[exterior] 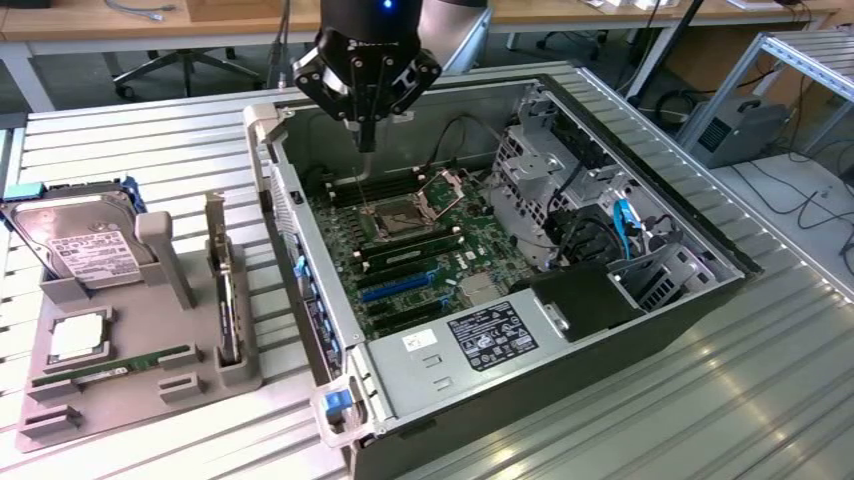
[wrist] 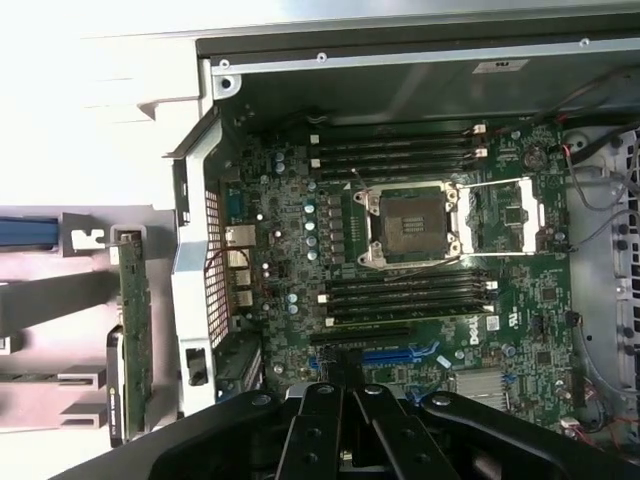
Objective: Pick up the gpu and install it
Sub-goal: 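Reach for the gpu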
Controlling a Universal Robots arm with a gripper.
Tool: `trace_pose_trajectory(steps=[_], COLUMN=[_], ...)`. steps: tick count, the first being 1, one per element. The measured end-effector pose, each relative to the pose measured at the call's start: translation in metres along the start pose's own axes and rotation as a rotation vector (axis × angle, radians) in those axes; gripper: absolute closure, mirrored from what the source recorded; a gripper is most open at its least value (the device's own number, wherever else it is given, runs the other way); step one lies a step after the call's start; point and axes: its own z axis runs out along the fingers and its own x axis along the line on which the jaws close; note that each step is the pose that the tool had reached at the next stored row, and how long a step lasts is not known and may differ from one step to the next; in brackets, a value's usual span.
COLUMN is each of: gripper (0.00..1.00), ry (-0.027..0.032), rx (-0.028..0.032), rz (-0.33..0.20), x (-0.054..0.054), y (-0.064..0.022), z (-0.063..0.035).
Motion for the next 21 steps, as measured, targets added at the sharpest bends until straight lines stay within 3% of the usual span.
trace_pose_trajectory(steps=[21], gripper=[0.89], ry=[0.0000], rx=[0.0000], rz=[0.000], x=[0.012], y=[-0.0009], z=[-0.0003])
